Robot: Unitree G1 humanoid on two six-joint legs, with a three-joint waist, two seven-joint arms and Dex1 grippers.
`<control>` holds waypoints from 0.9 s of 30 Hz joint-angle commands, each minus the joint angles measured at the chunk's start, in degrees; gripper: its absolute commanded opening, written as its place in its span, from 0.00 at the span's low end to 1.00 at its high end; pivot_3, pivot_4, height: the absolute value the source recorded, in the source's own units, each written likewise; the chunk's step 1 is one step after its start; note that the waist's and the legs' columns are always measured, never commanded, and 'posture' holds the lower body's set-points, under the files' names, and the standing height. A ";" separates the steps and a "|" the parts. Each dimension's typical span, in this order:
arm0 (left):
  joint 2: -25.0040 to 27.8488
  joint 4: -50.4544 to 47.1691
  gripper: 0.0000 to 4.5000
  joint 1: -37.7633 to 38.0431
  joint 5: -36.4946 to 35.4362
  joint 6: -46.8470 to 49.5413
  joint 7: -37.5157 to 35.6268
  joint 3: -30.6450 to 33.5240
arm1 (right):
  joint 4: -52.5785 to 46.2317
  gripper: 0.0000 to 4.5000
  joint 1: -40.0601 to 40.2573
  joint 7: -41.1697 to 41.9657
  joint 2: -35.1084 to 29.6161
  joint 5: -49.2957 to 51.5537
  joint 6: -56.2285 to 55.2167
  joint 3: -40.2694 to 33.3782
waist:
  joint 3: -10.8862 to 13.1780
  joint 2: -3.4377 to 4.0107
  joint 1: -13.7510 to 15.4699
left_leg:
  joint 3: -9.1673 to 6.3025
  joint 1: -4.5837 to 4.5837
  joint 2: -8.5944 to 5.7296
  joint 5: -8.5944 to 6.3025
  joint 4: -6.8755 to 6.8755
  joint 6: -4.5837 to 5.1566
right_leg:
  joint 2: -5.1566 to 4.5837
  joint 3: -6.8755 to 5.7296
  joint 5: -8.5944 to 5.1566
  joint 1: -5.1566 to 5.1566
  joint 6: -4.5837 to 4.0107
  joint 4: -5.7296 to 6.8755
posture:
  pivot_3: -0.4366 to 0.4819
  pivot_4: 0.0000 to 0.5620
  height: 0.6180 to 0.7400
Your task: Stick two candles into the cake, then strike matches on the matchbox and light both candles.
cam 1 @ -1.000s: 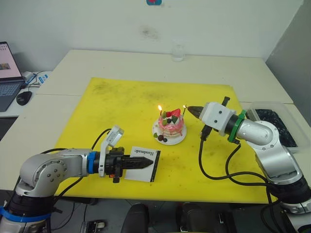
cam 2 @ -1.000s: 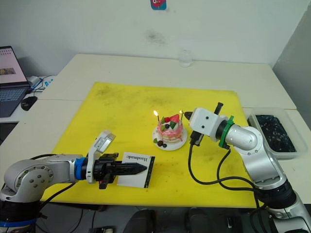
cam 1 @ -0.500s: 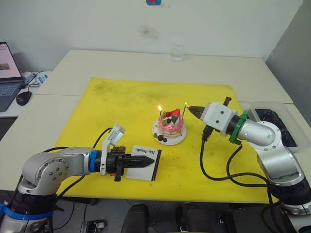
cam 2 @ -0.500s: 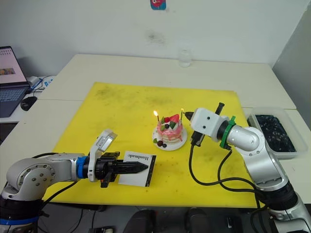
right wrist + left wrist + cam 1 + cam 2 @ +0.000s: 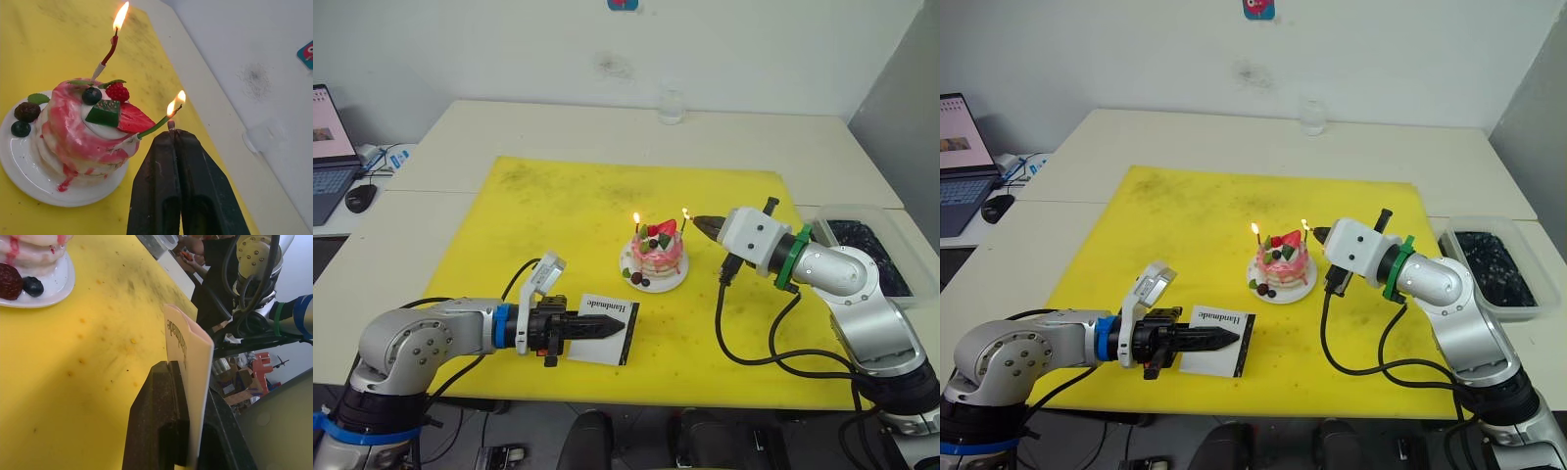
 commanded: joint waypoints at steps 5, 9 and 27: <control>-0.44 -1.36 0.00 -0.42 -0.64 -0.66 -0.06 0.33 | -1.25 0.00 -1.83 -0.38 0.42 -0.51 -0.31 -0.43 | 0.00 0.00 0.01 | -0.01 0.00 0.00 0.00 0.00 0.00 | 0.00 -0.01 0.00 0.00 0.00 0.00 | 0.48 0.27 1.00; -0.54 -1.26 0.00 -0.50 -0.56 -0.66 -0.08 0.26 | -1.12 0.00 -1.83 -0.34 0.54 -0.60 -0.36 -0.39 | 0.00 0.00 0.00 | 0.00 0.00 0.00 0.00 0.00 0.00 | 0.00 0.00 0.00 0.00 0.00 0.00 | 0.48 0.27 1.00; -0.76 -1.33 0.00 -0.60 -0.46 -0.60 0.05 0.08 | -1.57 0.00 -0.46 0.39 0.06 -0.75 -0.23 -0.33 | 0.00 0.00 0.00 | 0.00 0.00 0.00 0.00 0.00 0.00 | 0.00 0.00 0.00 0.00 0.00 0.00 | 0.48 0.27 1.00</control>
